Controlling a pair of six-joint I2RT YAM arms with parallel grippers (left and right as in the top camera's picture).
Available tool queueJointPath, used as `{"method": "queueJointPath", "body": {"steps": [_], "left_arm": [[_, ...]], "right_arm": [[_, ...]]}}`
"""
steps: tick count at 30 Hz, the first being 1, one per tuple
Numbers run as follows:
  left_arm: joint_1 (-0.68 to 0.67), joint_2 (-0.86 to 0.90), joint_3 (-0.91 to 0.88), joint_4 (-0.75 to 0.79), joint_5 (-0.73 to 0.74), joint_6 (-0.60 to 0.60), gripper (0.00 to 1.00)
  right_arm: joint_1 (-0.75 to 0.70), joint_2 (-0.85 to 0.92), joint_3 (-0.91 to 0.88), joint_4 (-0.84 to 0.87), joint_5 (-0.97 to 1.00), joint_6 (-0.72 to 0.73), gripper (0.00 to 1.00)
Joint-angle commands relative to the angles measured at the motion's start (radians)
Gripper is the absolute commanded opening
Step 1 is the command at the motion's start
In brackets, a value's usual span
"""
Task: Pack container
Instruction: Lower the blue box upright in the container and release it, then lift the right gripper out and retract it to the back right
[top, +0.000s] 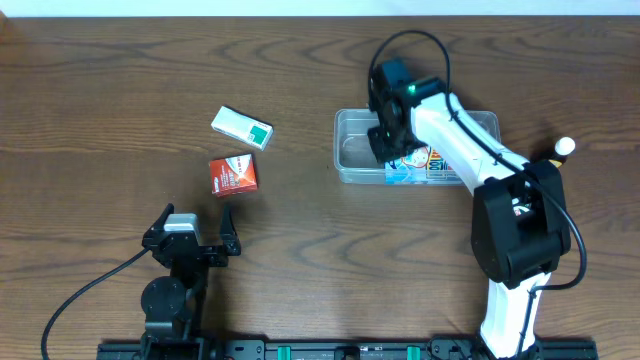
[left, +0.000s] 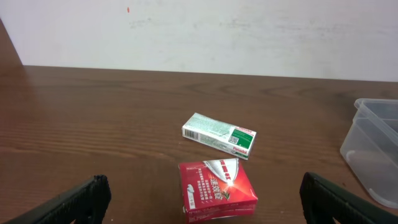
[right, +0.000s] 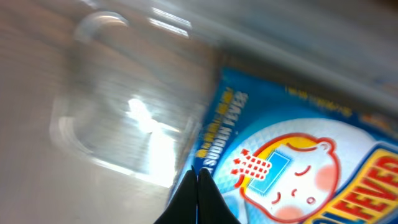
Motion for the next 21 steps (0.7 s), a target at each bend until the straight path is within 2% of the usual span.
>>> {"method": "queueJointPath", "body": {"steps": [1,6,7,8,10,11,12,21], "left_arm": [[0.004,-0.006,-0.032,-0.010,0.013,0.010,0.98],[0.004,-0.006,-0.032,-0.010,0.013,0.010,0.98],[0.004,-0.006,-0.032,-0.010,0.013,0.010,0.98],[0.004,-0.006,-0.032,-0.011,0.013,0.010,0.98],[0.004,-0.006,-0.032,-0.010,0.013,0.010,0.98],[0.004,-0.006,-0.032,-0.010,0.013,0.010,0.98],[0.004,-0.006,-0.032,-0.010,0.013,0.010,0.98],[0.004,-0.006,-0.032,-0.010,0.013,0.010,0.98]], "right_arm": [[0.009,-0.005,0.137,-0.040,-0.052,-0.034,0.01],[-0.027,-0.005,0.397,-0.234,-0.002,0.019,0.02],[-0.045,-0.005,0.449,-0.281,0.027,0.042,0.09],[-0.067,-0.005,0.495,-0.325,0.050,0.054,0.22],[-0.113,-0.005,0.569,-0.397,0.076,0.056,0.57],[-0.141,-0.005,0.598,-0.430,0.084,0.055,0.85],[-0.169,-0.005,0.620,-0.456,0.090,0.055,0.99],[-0.410,-0.005,0.635,-0.484,0.096,0.053,0.99]]}}
